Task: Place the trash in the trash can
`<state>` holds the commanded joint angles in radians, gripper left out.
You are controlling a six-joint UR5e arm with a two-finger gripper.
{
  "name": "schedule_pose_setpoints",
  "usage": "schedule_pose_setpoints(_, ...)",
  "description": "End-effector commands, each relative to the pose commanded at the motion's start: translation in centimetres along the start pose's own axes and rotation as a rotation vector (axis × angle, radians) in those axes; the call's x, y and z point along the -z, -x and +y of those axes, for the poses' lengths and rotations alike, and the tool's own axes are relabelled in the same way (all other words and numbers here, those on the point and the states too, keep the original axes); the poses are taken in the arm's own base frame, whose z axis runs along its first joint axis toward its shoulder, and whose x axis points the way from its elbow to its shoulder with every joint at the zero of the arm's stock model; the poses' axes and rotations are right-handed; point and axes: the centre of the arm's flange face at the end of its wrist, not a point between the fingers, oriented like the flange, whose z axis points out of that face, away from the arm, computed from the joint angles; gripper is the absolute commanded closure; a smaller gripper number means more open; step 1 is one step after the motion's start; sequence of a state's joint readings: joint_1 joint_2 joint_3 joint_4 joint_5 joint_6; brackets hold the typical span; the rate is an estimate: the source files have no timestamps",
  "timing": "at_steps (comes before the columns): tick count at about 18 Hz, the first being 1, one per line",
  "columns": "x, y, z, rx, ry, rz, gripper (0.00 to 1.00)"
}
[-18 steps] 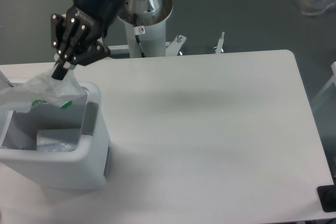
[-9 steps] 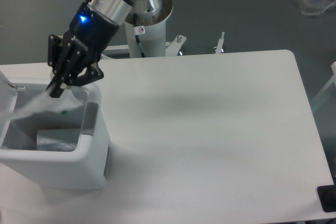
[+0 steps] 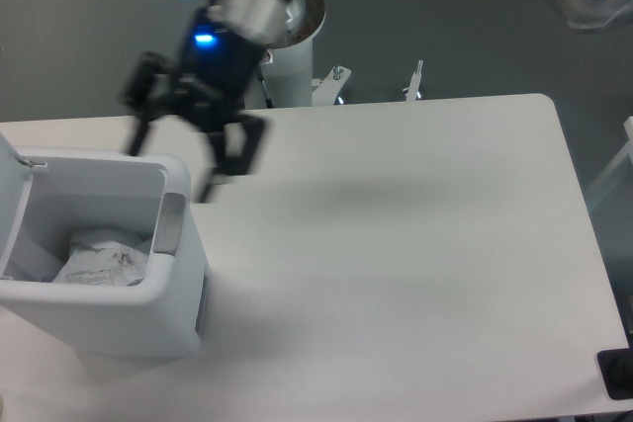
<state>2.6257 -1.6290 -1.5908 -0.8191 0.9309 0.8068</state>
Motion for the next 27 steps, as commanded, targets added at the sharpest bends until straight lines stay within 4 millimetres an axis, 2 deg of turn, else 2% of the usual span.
schedule_pose_setpoints(2, 1.9, 5.1, 2.7, 0.045, 0.051, -0.109, 0.0)
schedule_pose_setpoints(6, 2.1, 12.6, 9.9, 0.045, 0.239, -0.238, 0.0)
schedule_pose_setpoints(8, 2.2, 15.0, 12.5, 0.046, 0.324, -0.286, 0.0)
schedule_pose_setpoints(10, 2.4, 16.9, 14.2, -0.025, 0.39, -0.3, 0.0)
schedule_pose_setpoints(16, 3.3, 18.0, 16.1, -0.113, 0.488, -0.308, 0.0)
schedule_pose_setpoints(27, 3.3, 18.0, 16.4, -0.118, 0.543, -0.329, 0.0)
